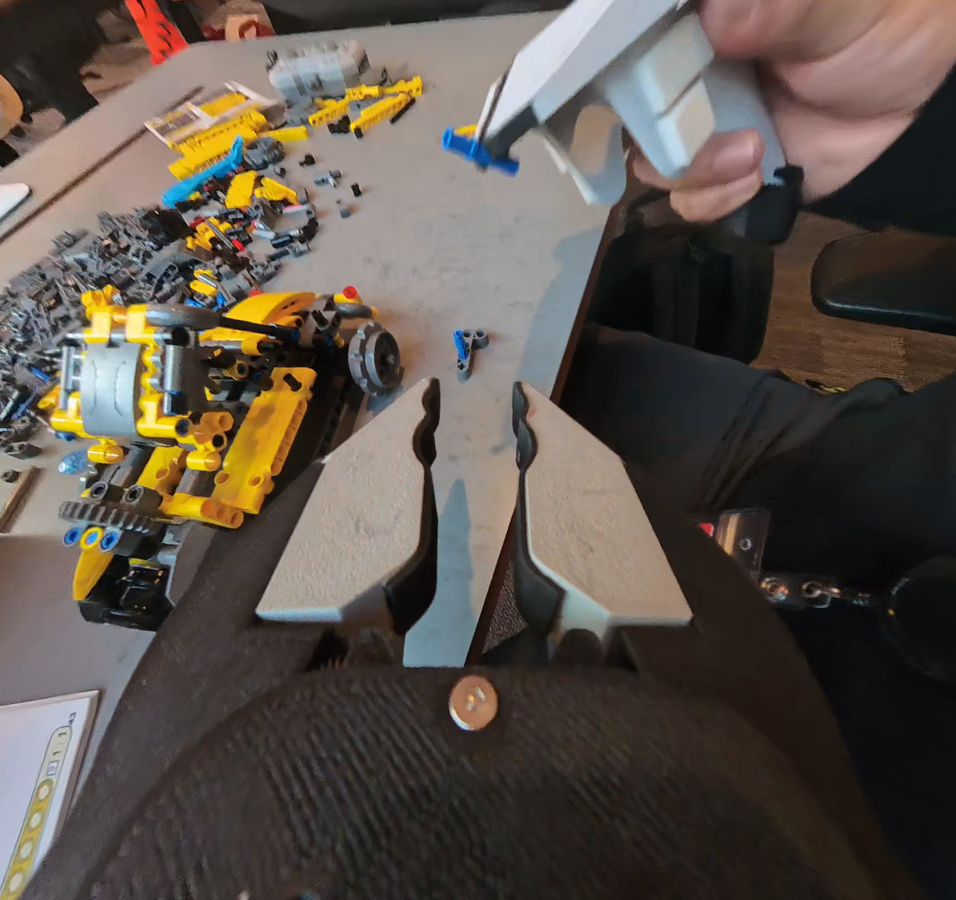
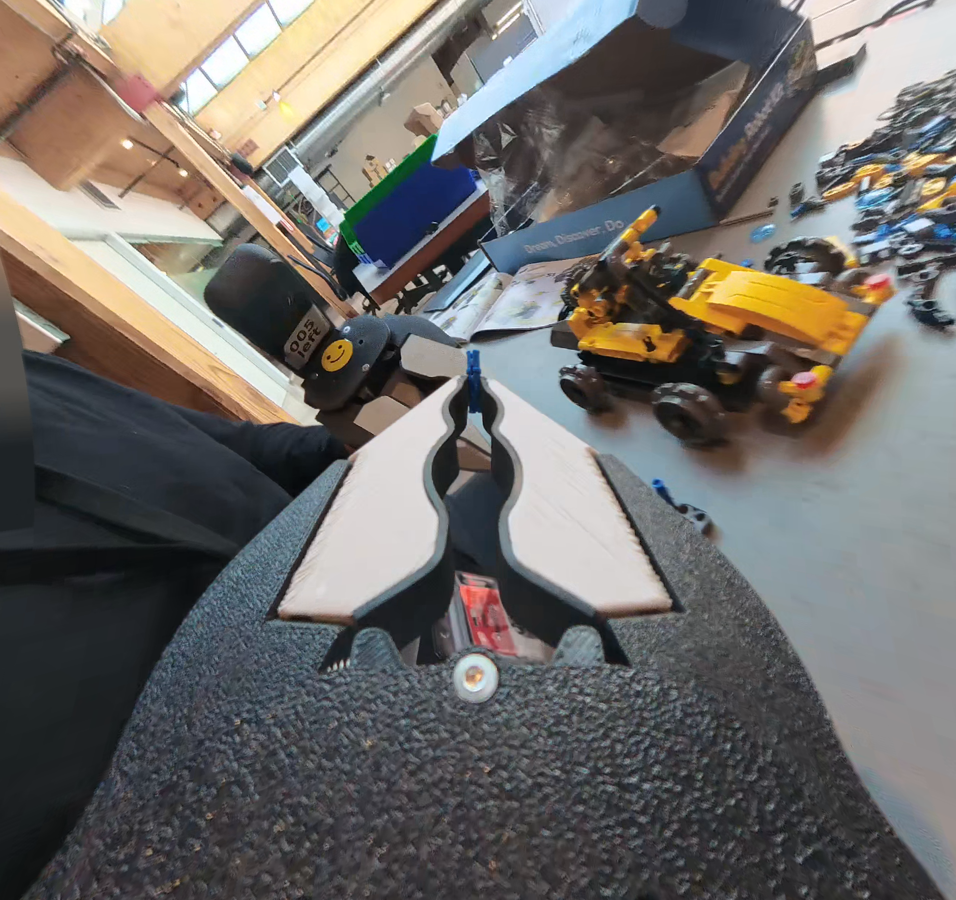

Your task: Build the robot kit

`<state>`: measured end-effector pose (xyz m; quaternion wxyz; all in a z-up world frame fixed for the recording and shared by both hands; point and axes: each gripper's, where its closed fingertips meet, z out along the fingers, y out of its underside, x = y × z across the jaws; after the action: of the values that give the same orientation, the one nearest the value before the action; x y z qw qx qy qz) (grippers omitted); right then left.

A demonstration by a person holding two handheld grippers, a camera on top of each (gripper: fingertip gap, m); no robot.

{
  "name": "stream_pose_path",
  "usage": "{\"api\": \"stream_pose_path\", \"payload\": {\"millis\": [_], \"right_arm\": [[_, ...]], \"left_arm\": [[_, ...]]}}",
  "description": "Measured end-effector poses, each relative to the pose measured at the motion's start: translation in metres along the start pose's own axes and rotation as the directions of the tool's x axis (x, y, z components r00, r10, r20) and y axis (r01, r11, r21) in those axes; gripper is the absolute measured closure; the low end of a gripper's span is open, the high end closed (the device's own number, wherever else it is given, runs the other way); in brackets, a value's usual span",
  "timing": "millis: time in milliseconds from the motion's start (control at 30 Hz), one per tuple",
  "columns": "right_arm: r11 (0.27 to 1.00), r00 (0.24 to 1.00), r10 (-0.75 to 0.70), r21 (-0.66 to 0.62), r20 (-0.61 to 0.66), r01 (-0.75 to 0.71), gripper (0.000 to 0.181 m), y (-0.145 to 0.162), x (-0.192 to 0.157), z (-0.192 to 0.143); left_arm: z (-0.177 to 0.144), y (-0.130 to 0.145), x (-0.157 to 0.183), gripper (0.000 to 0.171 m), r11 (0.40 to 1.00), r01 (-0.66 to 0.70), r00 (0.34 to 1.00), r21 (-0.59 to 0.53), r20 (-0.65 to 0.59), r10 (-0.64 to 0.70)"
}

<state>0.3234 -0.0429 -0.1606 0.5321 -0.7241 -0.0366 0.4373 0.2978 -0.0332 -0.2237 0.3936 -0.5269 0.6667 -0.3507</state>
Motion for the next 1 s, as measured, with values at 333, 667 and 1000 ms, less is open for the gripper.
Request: {"api": "stream_pose_path", "payload": {"millis": [333, 667, 1000], "right_arm": [[0.981, 0.978, 0.196, -0.023, 0.073, -0.195, 0.177, 0.024, -0.012, 0.034], [0.931, 0.915, 0.364, -0.046, 0.174, -0.361, 0.177, 0.037, -0.016, 0.048], [0.921, 0.903, 0.387, -0.033, 0.185, -0.388, 0.177, 0.036, -0.013, 0.046]], "left_arm": [[-0.021, -0.007, -0.005, 0.142, 0.997, -0.040, 0.999, 0.067, 0.020, 0.039], [-0.025, -0.012, -0.006, 0.144, 0.990, -0.125, 0.991, 0.059, 0.047, 0.122], [-0.023, -0.018, -0.002, 0.149, 0.983, -0.172, 0.983, 0.071, 0.069, 0.167]]}}
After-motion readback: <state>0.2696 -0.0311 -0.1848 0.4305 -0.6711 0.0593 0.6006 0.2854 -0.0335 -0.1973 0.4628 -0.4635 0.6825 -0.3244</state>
